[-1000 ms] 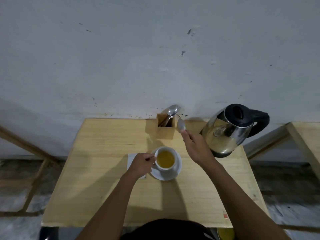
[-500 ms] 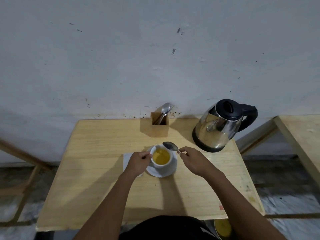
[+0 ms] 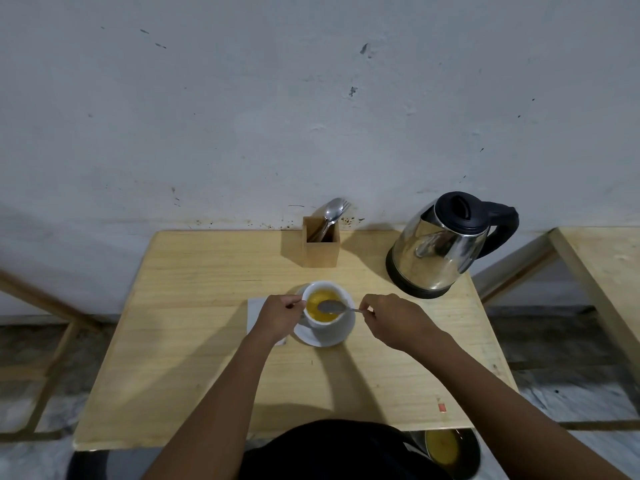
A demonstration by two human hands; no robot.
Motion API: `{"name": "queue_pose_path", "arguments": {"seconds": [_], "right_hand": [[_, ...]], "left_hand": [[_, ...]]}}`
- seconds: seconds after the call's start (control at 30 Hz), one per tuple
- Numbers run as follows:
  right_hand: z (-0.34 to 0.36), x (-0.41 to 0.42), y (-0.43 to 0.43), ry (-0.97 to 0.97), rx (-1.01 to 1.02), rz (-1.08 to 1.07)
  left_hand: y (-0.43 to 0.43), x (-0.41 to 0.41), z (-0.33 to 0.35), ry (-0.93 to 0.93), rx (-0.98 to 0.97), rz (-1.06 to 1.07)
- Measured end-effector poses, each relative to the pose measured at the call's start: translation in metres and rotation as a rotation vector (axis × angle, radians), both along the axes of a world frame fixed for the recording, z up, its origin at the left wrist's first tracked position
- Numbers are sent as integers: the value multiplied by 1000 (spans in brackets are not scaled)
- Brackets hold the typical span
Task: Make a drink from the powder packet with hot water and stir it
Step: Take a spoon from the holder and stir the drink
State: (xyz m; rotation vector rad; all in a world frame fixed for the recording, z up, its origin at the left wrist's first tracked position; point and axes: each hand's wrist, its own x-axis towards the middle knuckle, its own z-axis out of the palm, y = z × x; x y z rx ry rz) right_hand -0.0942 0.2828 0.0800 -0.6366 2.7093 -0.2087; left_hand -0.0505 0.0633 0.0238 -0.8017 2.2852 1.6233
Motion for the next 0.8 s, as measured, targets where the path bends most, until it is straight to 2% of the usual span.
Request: {"name": "queue_pose_path", "arguments": {"seconds": [0.17,0.33,0.57,0.8], "right_hand": [[2,-8,-29,165,170,241],[4,-20,-54,216,283,287],[23,-30,-60,227,385,334],[34,-25,-67,128,370,357]], "left_hand": [[2,-1,0,-7,-17,5],[2,-2,-2,-14,-21,1],[4,0,0,9,-67,-29],[3,-1,-3,-3,-37,-16]]}}
